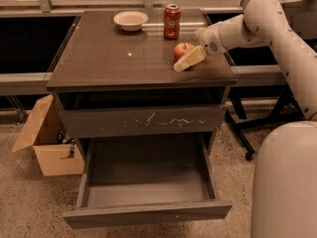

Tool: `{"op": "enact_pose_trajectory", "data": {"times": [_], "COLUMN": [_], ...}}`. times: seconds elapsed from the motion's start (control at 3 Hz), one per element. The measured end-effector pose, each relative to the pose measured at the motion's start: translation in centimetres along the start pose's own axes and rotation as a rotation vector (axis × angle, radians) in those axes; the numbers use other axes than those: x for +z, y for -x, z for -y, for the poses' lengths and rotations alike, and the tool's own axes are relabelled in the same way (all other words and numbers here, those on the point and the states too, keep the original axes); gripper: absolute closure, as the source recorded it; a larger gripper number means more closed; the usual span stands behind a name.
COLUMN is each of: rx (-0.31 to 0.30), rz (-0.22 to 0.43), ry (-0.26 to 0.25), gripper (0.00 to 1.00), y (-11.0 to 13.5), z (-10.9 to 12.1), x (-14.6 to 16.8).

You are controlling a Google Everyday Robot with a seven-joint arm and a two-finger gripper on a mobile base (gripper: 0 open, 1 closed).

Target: Pick apple from middle drawer and place on counter

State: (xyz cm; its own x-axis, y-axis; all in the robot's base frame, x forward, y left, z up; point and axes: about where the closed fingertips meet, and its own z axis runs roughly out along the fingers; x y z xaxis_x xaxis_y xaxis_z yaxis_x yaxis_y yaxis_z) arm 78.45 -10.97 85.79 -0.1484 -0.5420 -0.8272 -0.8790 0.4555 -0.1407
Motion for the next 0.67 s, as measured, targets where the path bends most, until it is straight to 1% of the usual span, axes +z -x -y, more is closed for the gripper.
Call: {"op": "enact_pose_trajectory", "data": {"times": [0.33, 0.67], "rx": [0.001, 0.006], "rz": [0.140, 0.258], "ry": [-0.019, -0.054], "gripper": [0.00, 0.00], "y": [1.6, 2.4], "z": [-0.8, -1.3], "x": [-4.5, -8.8]}}
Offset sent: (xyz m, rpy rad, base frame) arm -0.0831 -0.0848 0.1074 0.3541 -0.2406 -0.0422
